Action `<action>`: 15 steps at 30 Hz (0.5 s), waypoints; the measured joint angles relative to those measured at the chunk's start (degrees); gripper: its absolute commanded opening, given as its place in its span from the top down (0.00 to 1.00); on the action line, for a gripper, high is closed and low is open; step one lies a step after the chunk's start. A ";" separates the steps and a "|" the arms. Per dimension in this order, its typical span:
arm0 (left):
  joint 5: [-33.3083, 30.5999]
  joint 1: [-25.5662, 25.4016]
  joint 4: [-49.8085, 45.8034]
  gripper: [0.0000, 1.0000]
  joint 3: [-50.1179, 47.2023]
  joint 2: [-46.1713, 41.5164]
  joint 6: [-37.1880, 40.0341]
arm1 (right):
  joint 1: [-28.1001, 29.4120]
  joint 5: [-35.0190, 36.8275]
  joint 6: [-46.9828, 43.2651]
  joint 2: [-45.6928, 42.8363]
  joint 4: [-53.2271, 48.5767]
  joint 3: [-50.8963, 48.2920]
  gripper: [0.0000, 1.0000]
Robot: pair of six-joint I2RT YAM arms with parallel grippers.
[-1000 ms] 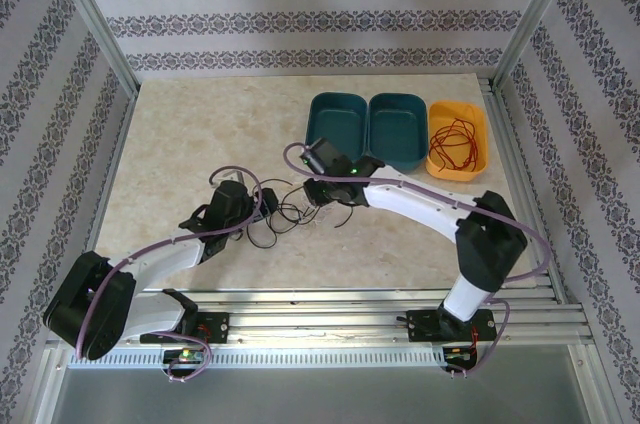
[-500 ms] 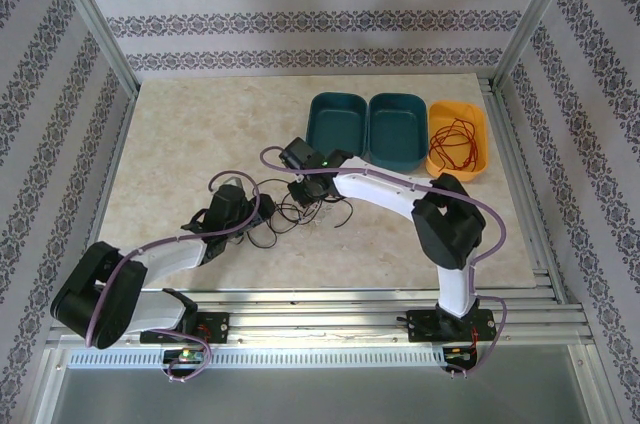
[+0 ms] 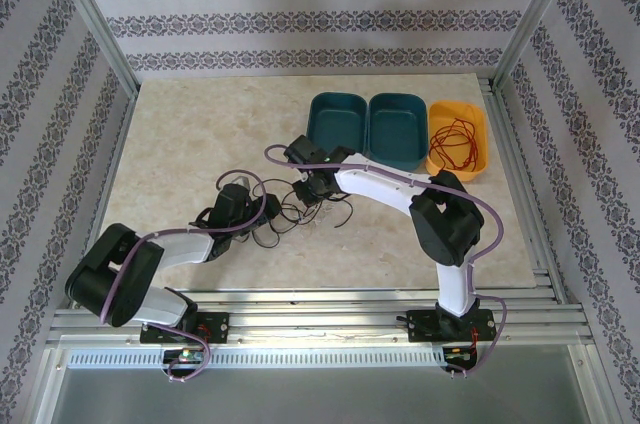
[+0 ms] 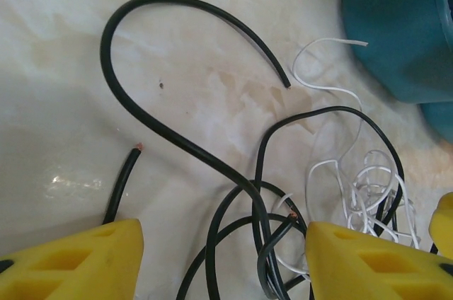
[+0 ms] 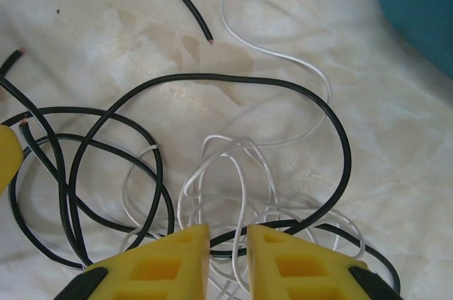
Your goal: Untangle the cables
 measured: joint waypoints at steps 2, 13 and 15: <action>0.15 0.00 0.79 0.38 0.04 0.48 0.00 | -0.02 -0.09 0.00 0.09 -0.07 0.00 0.79; 1.42 0.11 3.67 0.54 0.39 3.19 -0.09 | 0.00 -2.16 0.15 1.01 -0.07 -0.04 0.81; 1.64 0.24 4.35 0.54 0.46 3.76 -0.26 | 0.00 -2.43 0.17 1.14 -0.04 -0.04 0.82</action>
